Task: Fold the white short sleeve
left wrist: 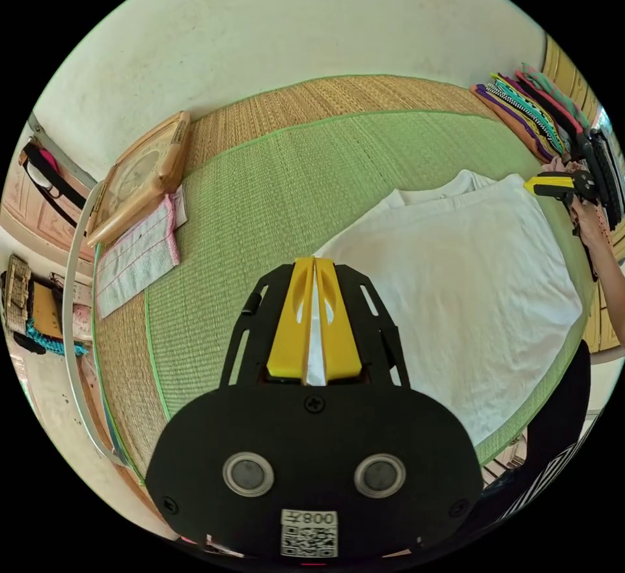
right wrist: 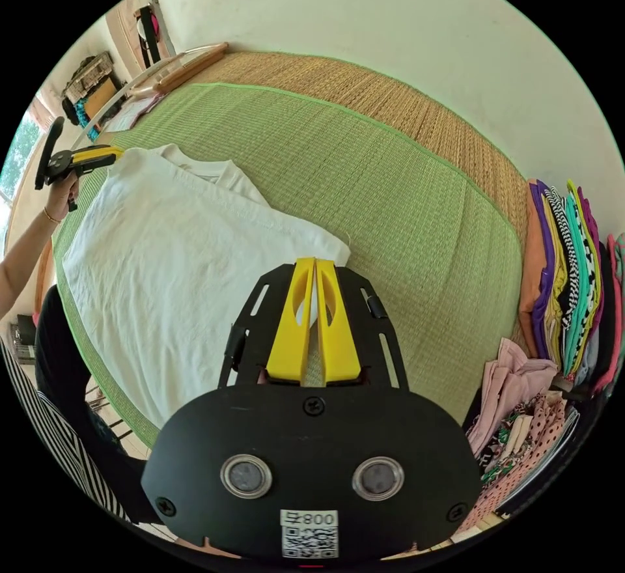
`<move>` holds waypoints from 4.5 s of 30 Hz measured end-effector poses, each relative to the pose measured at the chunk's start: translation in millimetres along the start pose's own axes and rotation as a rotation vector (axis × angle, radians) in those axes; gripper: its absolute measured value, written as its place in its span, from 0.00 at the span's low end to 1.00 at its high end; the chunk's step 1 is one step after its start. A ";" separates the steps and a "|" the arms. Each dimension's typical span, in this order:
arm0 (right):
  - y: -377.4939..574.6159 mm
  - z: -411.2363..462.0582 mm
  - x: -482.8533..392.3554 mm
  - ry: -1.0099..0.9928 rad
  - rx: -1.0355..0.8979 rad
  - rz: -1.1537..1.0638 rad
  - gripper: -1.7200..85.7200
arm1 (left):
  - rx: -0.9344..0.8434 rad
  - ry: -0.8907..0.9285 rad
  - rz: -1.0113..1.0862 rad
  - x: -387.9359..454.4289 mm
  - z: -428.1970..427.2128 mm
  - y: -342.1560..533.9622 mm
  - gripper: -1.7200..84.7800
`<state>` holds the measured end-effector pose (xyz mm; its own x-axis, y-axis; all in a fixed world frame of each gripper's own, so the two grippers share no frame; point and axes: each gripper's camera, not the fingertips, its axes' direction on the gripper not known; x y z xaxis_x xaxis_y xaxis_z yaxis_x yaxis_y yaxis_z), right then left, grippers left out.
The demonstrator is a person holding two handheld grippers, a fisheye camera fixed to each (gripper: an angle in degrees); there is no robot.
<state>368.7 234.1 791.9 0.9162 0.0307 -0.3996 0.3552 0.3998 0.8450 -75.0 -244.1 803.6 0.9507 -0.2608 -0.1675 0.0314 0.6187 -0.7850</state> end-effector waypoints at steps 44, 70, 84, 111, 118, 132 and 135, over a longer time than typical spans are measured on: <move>123.1 4.4 153.3 -0.365 0.090 0.244 0.06 | -0.013 0.262 -0.093 -98.6 13.3 123.8 0.03; 369.1 15.5 154.3 -0.772 -0.008 0.509 0.03 | -0.169 0.614 -0.514 -125.0 45.7 303.2 0.03; 429.2 27.4 154.3 -0.894 -0.012 0.582 0.02 | -0.114 0.467 -0.547 -46.1 37.7 336.4 0.05; 432.2 6.3 221.4 -1.033 0.200 0.559 0.05 | -0.069 0.537 0.400 412.8 46.5 179.2 0.03; 407.8 48.3 263.1 -1.073 0.209 0.720 0.14 | -0.062 0.673 0.216 396.2 60.0 169.0 0.03; 311.0 104.7 291.8 -1.103 0.157 0.810 0.13 | -0.098 0.726 0.259 425.1 90.3 165.7 0.03; 289.2 107.3 290.8 -1.093 0.140 0.789 0.12 | -0.106 0.737 0.275 428.2 97.2 166.9 0.03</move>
<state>757.7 260.3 958.2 0.5375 -0.5573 0.6329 -0.3729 0.5160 0.7711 367.4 -180.5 658.8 0.4703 -0.5552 -0.6860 -0.2396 0.6678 -0.7047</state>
